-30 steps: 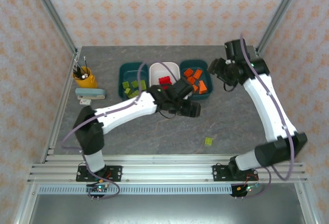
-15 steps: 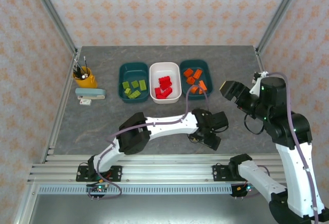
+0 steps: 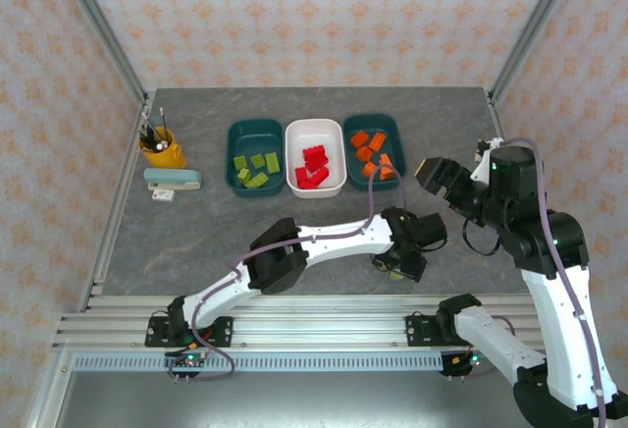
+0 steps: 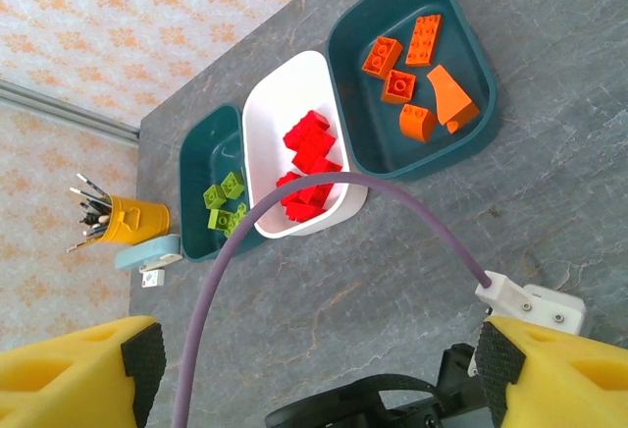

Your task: Sort the legos into containers by color

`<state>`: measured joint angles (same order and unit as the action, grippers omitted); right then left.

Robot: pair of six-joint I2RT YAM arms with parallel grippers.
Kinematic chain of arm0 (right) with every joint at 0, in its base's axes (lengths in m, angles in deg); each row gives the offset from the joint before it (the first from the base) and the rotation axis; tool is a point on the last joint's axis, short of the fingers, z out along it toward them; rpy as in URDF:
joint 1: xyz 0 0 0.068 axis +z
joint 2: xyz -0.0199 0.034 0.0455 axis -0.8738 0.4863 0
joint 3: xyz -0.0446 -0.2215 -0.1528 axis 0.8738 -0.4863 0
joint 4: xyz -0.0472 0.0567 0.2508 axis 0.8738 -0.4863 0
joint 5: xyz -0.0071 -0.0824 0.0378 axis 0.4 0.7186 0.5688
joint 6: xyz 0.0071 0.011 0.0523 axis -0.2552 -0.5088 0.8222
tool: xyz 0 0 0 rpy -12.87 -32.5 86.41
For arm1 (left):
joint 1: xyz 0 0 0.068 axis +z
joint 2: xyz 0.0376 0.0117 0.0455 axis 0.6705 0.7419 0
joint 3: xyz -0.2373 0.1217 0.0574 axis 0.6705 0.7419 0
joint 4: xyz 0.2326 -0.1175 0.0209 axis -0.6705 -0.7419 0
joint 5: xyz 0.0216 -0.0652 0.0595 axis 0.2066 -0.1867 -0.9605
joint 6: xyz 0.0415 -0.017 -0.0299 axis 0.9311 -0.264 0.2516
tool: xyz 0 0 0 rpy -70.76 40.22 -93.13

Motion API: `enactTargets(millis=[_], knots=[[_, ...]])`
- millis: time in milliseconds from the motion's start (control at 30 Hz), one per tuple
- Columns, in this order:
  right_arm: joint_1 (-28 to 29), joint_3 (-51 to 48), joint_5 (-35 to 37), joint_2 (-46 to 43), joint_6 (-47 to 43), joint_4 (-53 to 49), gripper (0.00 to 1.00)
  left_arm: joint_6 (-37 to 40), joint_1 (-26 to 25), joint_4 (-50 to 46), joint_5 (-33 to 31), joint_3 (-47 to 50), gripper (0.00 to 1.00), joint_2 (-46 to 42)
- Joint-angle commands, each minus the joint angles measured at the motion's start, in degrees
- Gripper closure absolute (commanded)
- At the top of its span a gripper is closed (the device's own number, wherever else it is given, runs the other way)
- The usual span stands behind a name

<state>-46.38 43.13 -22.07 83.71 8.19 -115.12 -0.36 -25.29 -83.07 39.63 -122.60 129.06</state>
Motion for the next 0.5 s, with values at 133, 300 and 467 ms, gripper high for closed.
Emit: enactTargets(millis=[133,300,467], knots=[[0.0,-0.7,-0.1,0.0,-1.0,0.0,0.16,-0.8,0.0,-3.4,-2.7,-1.2,0.47,0.8],[-0.1,-0.7,-0.2,0.1,-1.1,0.1,0.16,-0.8,0.0,-3.2,-3.9,-0.2,0.54,0.3],[-0.1,-0.4,-0.2,0.3,-1.1,0.0,0.16,0.1,0.1,-3.3,-6.8,1.2,0.61,-1.5]])
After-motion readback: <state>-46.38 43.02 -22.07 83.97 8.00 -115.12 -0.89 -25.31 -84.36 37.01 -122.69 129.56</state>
